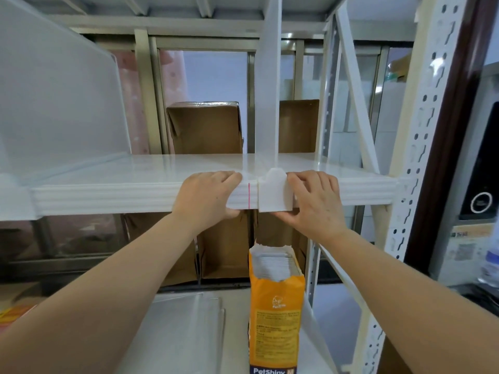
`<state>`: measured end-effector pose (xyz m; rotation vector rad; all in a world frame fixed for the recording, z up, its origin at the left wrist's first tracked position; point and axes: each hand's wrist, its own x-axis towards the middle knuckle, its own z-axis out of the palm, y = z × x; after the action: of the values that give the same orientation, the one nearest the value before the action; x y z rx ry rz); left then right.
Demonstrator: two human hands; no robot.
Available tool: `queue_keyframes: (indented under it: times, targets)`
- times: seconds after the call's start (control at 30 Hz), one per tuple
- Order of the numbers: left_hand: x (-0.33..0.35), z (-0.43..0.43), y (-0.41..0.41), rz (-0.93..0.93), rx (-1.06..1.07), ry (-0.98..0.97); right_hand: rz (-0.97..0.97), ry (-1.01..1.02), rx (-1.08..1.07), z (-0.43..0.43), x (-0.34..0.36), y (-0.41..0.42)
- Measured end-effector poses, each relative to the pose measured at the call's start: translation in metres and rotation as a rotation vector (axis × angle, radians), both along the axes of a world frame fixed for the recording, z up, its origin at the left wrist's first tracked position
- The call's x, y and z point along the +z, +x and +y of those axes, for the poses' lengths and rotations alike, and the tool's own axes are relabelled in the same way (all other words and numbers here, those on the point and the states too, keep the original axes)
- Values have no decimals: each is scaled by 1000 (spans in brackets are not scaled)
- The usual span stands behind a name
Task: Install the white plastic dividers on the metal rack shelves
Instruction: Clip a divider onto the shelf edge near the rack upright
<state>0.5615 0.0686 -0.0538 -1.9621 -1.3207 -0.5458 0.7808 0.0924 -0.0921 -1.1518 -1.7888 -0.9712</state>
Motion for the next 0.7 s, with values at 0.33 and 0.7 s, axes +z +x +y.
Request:
queue_keyframes:
  times: [0.33, 0.7]
  targets:
    - [0, 4, -1, 7, 27, 14, 47, 11, -55, 4, 1, -7]
    - [-1, 5, -2, -2, 17, 25, 62, -35, -133, 0, 3, -15]
